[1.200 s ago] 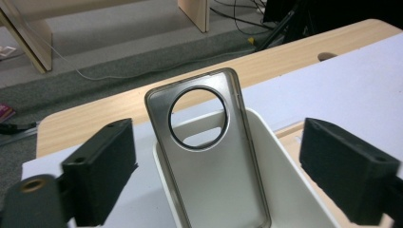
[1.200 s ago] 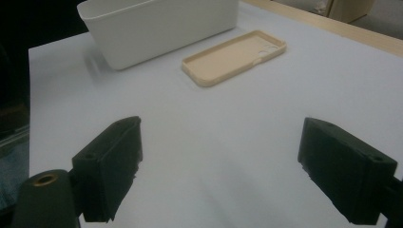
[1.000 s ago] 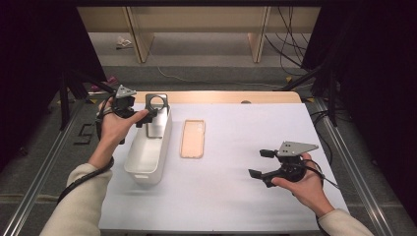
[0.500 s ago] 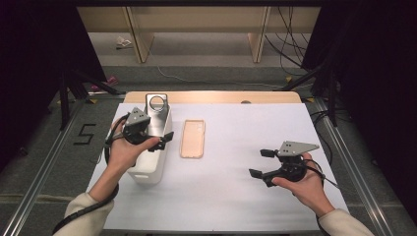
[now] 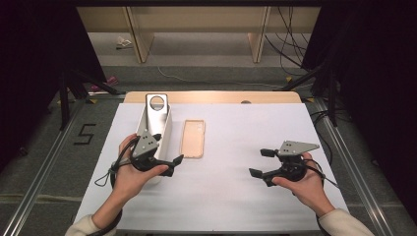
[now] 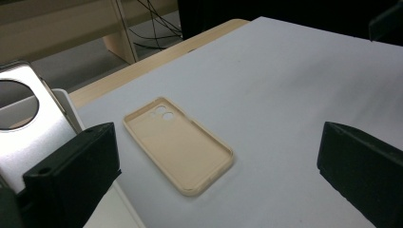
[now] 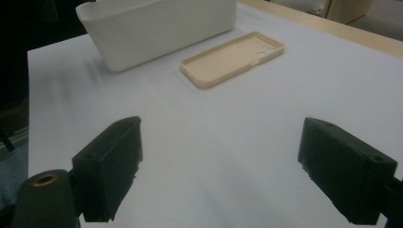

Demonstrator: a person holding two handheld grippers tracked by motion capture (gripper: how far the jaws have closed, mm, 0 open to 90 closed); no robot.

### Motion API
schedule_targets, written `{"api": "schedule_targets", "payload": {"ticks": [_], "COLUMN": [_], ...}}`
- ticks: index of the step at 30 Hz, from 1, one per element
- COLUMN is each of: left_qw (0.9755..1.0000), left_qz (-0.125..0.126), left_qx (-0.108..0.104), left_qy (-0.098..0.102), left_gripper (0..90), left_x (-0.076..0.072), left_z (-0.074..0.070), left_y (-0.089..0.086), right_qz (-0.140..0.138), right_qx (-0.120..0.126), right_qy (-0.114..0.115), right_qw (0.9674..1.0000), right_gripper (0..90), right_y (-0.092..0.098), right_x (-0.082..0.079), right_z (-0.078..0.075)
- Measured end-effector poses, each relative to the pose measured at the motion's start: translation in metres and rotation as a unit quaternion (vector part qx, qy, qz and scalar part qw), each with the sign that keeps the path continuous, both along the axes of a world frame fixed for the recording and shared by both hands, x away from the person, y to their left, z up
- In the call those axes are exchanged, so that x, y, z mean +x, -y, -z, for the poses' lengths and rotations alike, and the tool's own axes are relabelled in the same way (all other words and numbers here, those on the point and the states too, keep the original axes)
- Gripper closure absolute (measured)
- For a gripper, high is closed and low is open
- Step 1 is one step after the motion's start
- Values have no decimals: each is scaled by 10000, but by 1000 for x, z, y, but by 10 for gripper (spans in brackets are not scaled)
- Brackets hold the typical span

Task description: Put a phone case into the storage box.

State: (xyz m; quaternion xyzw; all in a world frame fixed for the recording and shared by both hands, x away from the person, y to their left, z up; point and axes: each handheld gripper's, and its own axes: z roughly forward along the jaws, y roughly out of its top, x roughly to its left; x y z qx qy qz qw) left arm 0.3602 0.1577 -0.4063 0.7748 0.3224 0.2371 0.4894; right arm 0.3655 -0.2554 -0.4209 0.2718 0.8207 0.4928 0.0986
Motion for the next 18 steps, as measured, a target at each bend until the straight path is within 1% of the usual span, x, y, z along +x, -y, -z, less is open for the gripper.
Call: {"api": "schedule_targets", "payload": {"ticks": [4,6,10,18], "left_qw": [10000,10000,10000,10000], "left_qz": [3,24,85,61], "left_qx": [-65,-42,17,29], "left_qy": [9,39,31,-3], "left_gripper": [0,0,0,0], "left_x": [-3,-4,-5,-4], "left_z": [4,5,6,8], "left_y": [0,1,4,4], "right_qz": [-10,-15,-6,1], "right_qx": [-10,-16,-7,12], "right_qy": [4,10,2,12], "right_qw": [10000,10000,10000,10000], "right_gripper": [156,156,157,157], "right_y": [-1,-1,0,1], "right_x": [1,1,1,1], "right_z": [0,0,0,0]}}
